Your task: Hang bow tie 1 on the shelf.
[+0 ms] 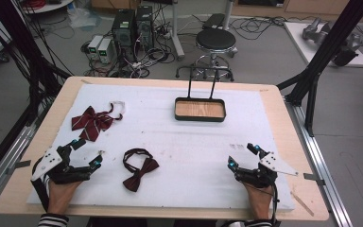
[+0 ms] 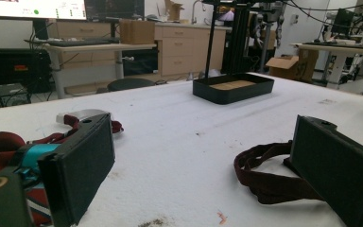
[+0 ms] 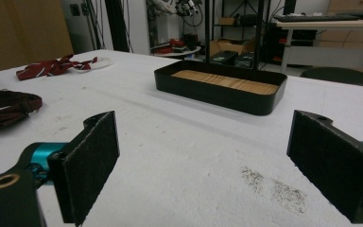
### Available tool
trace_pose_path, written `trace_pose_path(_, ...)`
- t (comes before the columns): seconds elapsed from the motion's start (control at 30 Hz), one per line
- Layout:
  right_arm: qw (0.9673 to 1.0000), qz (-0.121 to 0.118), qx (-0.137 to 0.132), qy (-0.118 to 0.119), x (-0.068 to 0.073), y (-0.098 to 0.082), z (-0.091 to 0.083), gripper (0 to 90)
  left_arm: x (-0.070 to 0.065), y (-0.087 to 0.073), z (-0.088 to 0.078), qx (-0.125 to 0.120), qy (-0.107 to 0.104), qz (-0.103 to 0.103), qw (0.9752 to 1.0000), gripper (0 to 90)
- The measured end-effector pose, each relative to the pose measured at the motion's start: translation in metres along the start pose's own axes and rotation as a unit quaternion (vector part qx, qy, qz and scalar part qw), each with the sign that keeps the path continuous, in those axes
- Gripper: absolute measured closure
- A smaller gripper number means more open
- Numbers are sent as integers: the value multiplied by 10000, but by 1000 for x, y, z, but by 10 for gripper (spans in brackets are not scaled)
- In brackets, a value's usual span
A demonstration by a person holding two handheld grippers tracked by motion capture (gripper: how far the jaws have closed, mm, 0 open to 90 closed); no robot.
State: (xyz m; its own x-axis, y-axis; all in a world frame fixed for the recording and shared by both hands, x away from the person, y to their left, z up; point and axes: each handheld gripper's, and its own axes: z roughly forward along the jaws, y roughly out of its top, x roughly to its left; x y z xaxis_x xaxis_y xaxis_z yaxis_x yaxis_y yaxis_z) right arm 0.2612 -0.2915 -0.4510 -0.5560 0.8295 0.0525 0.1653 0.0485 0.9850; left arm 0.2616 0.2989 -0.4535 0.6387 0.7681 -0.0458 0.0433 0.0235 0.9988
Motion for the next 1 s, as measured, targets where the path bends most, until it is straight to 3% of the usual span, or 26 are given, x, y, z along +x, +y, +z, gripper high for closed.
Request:
trace_pose_path(0.17,10000,-40,-1,-10,0,0,0,91,0,1,0,31,11,-6,10000,77)
trace_pose_path(0.37,10000,-9,29,-12,0,0,0,91,3,15,-3,58,52,128,9999,77)
trace_pose_path(0.6,10000,2,18,-4,0,0,1,91,15,37,4,445,151,374,9982,77)
trace_pose_path(0.8,10000,-8,25,-14,0,0,0,91,29,59,18,882,148,584,9943,77)
trace_pose_path(0.97,10000,45,26,-19,0,0,0,91,45,80,33,1317,194,747,9883,80)
trace_pose_path(1.0,10000,48,27,-20,0,0,0,91,45,80,33,1317,194,747,9883,80)
